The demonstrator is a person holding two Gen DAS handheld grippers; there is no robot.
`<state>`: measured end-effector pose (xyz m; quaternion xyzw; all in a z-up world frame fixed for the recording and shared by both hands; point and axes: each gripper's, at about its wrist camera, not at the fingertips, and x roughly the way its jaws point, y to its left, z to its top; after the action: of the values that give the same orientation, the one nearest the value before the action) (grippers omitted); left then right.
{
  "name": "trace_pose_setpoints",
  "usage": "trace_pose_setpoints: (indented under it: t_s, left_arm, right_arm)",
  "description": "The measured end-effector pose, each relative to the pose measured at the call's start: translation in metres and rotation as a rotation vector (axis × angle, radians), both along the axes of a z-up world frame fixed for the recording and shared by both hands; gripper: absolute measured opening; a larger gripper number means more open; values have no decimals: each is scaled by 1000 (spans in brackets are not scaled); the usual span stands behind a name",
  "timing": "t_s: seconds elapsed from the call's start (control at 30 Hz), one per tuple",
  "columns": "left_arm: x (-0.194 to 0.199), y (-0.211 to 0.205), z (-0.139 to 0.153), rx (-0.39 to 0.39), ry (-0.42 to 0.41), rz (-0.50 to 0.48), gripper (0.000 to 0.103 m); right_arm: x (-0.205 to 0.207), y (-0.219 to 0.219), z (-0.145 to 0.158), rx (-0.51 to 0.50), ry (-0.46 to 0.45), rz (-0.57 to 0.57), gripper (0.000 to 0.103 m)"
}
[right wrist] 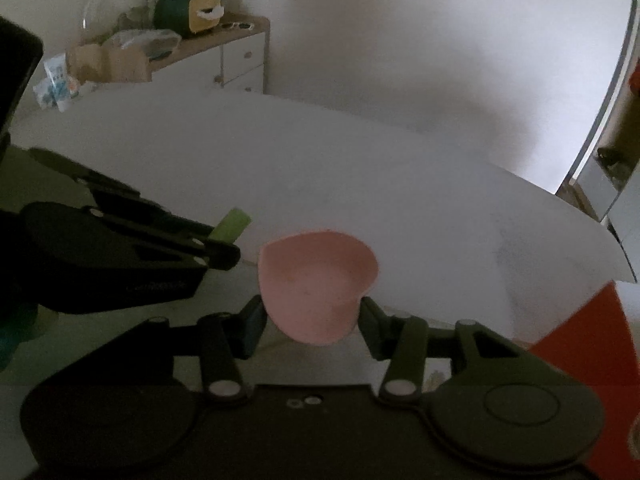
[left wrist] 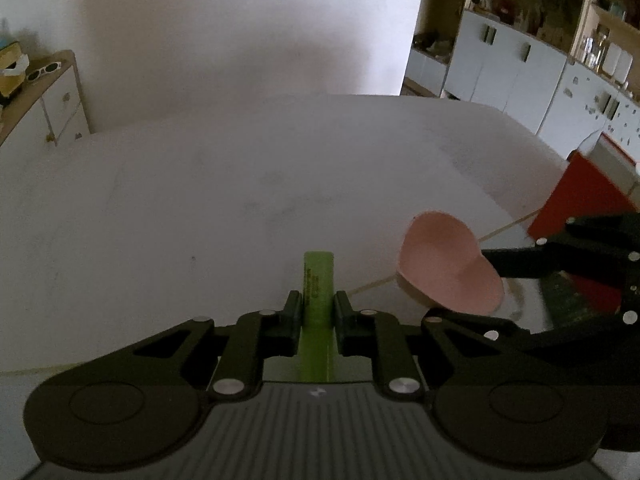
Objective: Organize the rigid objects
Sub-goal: 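Grasp the pink heart dish with the right tool while the left tool grasps the glue stick, then carry the pink dish and glue stick over the shoebox and lower them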
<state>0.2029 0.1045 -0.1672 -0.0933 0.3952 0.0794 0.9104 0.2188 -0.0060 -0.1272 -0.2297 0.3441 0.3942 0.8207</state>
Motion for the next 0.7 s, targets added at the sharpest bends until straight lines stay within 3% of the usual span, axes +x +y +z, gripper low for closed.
trace_pose_setpoints:
  t_s: [0.7]
  left_arm:
    - [-44,-53,82,-59,-53,-67,16]
  right_arm:
    - [-39,-78,81,65,-35,-93,49]
